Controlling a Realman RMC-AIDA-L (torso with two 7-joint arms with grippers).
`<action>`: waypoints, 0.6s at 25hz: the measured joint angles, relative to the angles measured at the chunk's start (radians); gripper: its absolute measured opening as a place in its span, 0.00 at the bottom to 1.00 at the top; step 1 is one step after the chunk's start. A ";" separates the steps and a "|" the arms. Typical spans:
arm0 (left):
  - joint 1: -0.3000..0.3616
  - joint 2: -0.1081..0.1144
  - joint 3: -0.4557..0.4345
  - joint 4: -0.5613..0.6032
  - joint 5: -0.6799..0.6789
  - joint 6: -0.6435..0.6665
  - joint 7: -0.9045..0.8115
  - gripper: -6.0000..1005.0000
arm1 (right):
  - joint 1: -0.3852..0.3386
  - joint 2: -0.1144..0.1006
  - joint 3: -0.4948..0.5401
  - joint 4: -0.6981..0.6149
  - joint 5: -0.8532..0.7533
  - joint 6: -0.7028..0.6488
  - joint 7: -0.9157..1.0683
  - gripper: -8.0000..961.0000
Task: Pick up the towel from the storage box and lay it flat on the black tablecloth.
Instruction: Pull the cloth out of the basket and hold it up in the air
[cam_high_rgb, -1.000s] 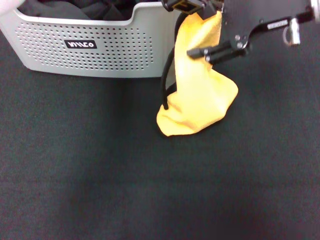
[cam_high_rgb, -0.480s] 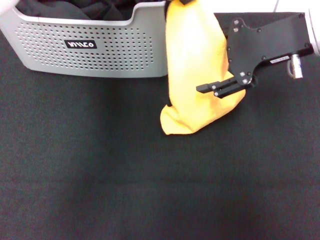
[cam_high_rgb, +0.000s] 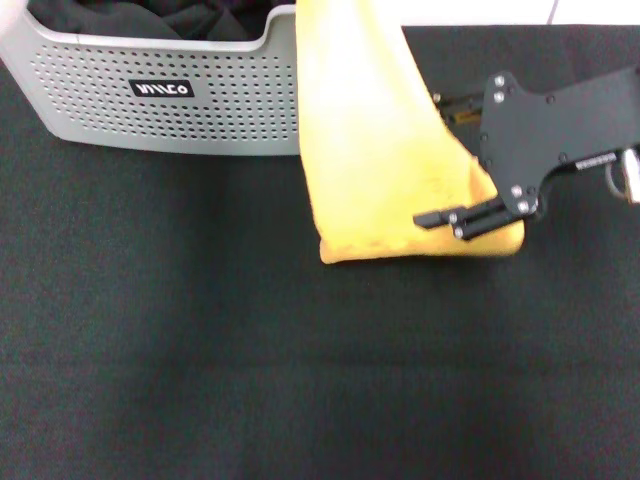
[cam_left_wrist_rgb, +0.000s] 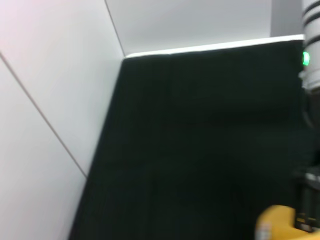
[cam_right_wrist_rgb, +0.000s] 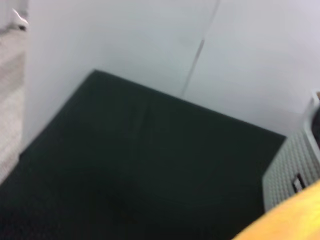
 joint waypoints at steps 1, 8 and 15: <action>0.001 0.000 0.000 -0.007 -0.009 0.000 0.000 0.02 | -0.009 0.001 -0.001 -0.002 0.018 -0.017 -0.005 0.73; 0.002 -0.004 0.000 -0.027 -0.083 0.001 0.001 0.02 | -0.032 0.003 -0.004 0.056 0.122 -0.150 -0.074 0.72; 0.014 -0.007 0.000 -0.035 -0.156 0.003 0.005 0.02 | -0.041 0.004 0.021 0.163 0.199 -0.195 -0.173 0.71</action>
